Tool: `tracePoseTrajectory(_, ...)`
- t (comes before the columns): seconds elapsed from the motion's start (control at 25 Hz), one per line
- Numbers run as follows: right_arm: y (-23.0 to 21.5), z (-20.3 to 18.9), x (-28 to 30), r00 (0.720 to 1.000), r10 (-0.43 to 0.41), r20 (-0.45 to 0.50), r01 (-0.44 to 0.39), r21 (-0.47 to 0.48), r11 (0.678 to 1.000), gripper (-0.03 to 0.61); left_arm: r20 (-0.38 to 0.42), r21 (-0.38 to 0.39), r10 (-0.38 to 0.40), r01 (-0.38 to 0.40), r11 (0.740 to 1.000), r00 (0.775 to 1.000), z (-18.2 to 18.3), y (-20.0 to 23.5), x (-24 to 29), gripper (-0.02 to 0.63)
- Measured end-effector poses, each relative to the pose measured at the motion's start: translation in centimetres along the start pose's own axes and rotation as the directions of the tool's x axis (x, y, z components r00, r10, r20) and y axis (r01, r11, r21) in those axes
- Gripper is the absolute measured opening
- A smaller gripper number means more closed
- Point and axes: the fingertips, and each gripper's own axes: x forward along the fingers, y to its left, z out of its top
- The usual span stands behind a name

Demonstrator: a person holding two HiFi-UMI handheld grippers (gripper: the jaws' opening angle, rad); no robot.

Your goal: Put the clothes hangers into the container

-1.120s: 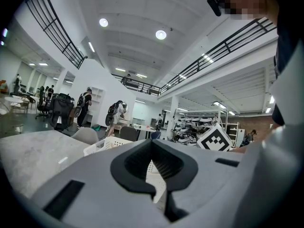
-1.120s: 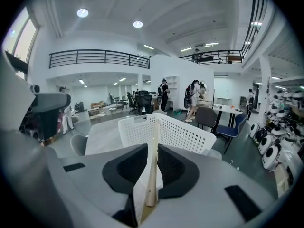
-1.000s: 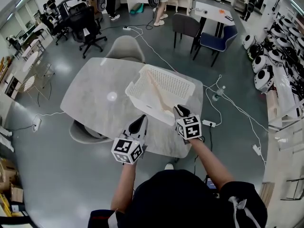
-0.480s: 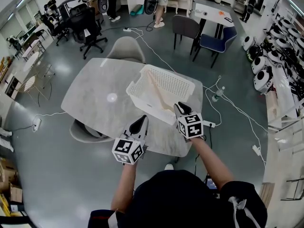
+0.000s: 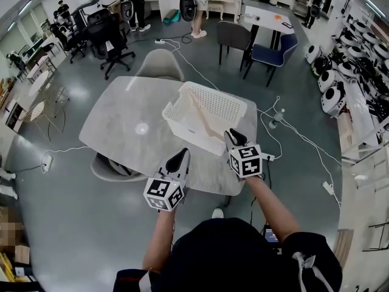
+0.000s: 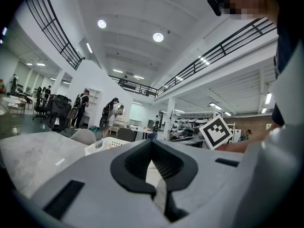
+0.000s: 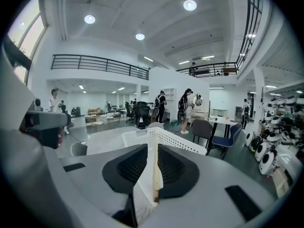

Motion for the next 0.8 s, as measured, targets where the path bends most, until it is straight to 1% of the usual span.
tracePoseTrajectory(0.56,4.1,1.3,-5.3,0.998,-0.036,0.06,0.035,0.017,0.999,0.061,0.005,0.01,-0.038,0.038,0.999,0.999,0.2,-1.6,-5.0,0.005)
tracePoseTrajectory(0.8,6.2,1.7,-7.5,0.996,-0.034,0.087,0.03,0.042,0.999,0.04,-0.002,0.01,-0.056,0.056,0.998,0.998,0.1,-2.3,-7.2,0.005)
